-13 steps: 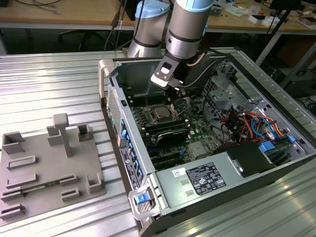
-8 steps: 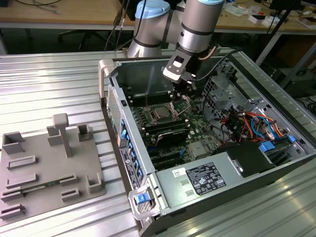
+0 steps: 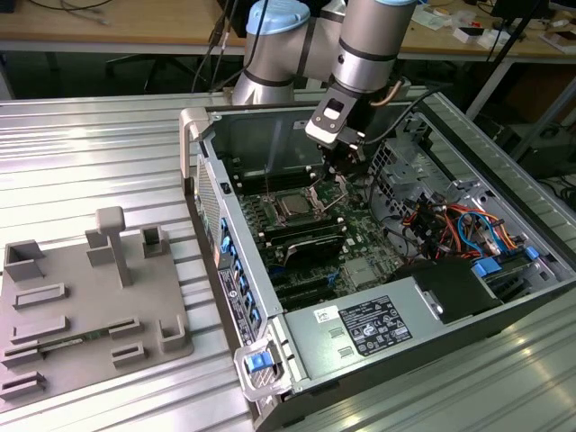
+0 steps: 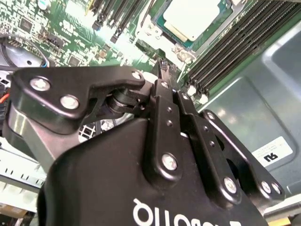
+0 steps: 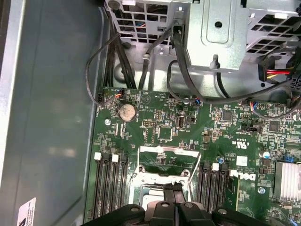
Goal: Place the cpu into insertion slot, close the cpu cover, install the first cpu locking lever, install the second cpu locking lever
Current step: 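Close the cpu cover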
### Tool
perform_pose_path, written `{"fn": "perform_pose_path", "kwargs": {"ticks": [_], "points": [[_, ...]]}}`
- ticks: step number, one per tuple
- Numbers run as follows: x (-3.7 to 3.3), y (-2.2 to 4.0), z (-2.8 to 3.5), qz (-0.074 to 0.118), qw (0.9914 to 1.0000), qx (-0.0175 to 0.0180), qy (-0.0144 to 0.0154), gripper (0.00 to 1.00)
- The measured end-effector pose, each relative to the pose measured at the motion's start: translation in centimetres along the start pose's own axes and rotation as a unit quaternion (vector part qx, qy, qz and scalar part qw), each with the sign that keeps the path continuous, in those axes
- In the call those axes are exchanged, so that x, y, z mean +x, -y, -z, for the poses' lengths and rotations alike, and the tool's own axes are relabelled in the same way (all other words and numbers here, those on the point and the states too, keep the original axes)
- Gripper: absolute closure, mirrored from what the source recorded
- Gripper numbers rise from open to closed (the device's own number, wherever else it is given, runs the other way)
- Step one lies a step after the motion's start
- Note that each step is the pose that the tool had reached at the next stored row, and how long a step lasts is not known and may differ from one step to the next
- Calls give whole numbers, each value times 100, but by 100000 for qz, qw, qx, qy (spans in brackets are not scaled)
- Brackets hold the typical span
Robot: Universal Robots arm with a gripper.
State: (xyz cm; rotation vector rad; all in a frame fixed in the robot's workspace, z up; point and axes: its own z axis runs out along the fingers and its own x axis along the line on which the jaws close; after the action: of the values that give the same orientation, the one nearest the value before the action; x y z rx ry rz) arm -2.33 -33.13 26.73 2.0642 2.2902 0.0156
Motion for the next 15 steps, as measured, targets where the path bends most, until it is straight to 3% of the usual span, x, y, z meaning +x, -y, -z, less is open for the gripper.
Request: {"fn": "perform_pose_path", "kwargs": {"ticks": [15], "points": [[0, 0, 0, 319, 99999, -10, -11, 89]]}}
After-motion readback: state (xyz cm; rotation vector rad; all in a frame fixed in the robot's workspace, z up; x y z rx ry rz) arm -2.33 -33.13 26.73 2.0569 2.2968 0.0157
